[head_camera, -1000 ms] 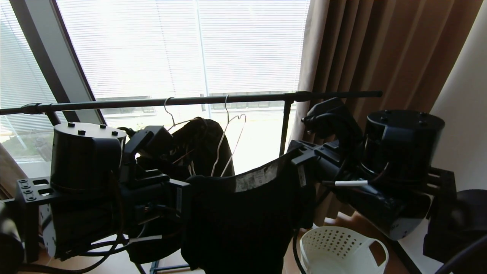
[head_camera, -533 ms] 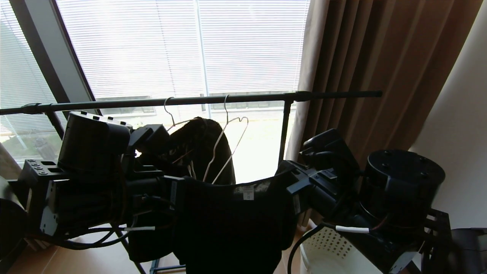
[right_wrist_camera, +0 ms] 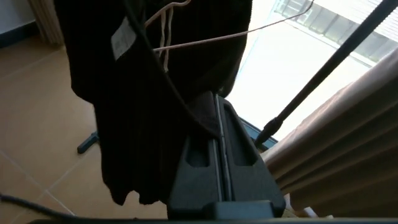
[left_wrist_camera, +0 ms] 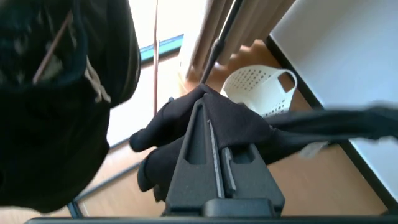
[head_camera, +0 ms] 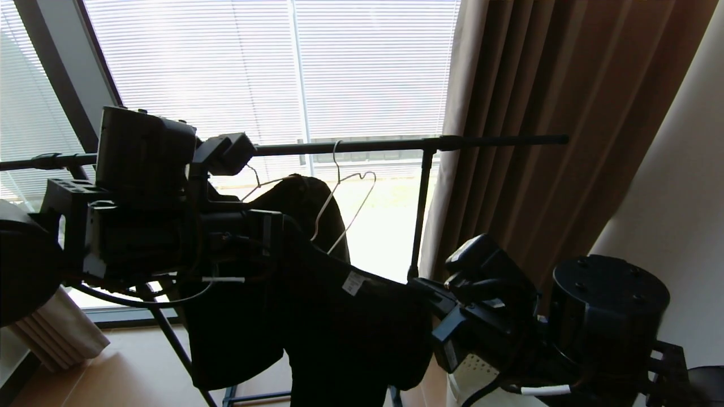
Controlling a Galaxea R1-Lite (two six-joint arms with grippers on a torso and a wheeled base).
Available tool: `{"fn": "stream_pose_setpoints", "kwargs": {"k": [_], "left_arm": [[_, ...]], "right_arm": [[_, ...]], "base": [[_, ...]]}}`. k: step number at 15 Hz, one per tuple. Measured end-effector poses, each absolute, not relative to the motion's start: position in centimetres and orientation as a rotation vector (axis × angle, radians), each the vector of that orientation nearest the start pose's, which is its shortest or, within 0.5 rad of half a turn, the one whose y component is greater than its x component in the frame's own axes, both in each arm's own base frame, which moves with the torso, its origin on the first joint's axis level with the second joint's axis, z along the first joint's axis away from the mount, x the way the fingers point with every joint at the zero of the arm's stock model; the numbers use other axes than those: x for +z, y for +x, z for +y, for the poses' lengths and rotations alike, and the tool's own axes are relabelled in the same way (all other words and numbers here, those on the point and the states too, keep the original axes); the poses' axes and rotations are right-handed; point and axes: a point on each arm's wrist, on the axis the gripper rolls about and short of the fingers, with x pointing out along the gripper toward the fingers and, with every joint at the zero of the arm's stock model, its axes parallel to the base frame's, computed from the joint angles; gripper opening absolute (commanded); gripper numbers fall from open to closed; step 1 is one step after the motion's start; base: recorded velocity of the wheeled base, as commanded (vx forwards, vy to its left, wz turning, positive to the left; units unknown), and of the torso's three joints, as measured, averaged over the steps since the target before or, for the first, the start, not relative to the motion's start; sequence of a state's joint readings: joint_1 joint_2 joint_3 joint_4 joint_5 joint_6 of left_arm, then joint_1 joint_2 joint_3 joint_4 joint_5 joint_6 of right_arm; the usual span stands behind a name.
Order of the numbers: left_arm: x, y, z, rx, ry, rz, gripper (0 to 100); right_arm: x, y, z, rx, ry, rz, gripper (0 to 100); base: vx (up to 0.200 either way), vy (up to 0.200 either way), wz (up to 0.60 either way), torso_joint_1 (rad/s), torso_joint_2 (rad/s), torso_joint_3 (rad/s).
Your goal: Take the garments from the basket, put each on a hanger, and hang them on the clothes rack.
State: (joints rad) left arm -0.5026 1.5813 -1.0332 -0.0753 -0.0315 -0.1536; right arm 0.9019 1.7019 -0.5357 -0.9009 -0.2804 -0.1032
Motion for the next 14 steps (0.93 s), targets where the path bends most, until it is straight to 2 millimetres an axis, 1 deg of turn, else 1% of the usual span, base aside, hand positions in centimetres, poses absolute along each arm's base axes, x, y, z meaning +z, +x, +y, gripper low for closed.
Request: {"fn": "stream_pose_setpoints", "kwargs": {"k": [2, 4, 6, 8, 10, 11, 12, 13, 14], "left_arm": [[23.9, 25.8, -14.7, -0.537, -0.03, 0.479, 0], [25.2, 26.0, -16.0, -0.59, -0.023, 0.477, 0], [26.2, 25.7, -17.5, -0.653, 0.007, 0.449, 0], [26.6, 25.1, -18.7, -0.7, 0.03, 0.432, 0], [26.6, 24.7, -18.9, -0.713, 0.033, 0.431, 0], [26.3, 24.4, -18.8, -0.714, 0.037, 0.441, 0], [26.3, 24.2, -18.5, -0.711, 0.036, 0.442, 0], [26.2, 24.0, -18.0, -0.703, 0.034, 0.444, 0], [26.2, 23.7, -17.3, -0.69, 0.032, 0.446, 0]], "right_arm": [[13.9, 15.7, 21.5, 0.695, -0.268, 0.19, 0], [14.1, 14.3, 22.4, 0.757, -0.274, 0.176, 0], [14.8, 13.7, 24.3, 0.807, -0.26, 0.142, 0], [15.4, 13.5, 26.8, 0.847, -0.243, 0.11, 0], [15.2, 13.5, 28.3, 0.866, -0.233, 0.105, 0], [14.8, 13.5, 28.6, 0.864, -0.223, 0.123, 0], [14.3, 13.4, 28.3, 0.848, -0.213, 0.147, 0], [14.0, 13.3, 27.9, 0.827, -0.21, 0.164, 0], [13.7, 13.2, 27.1, 0.795, -0.219, 0.181, 0]], "base": [[0.0, 0.0, 0.0, 0.0, 0.0, 0.0], [0.0, 0.0, 0.0, 0.0, 0.0, 0.0], [0.0, 0.0, 0.0, 0.0, 0.0, 0.0], [0.0, 0.0, 0.0, 0.0, 0.0, 0.0], [0.0, 0.0, 0.0, 0.0, 0.0, 0.0], [0.0, 0.0, 0.0, 0.0, 0.0, 0.0], [0.0, 0.0, 0.0, 0.0, 0.0, 0.0], [0.0, 0.0, 0.0, 0.0, 0.0, 0.0], [0.0, 0.0, 0.0, 0.0, 0.0, 0.0]]}}
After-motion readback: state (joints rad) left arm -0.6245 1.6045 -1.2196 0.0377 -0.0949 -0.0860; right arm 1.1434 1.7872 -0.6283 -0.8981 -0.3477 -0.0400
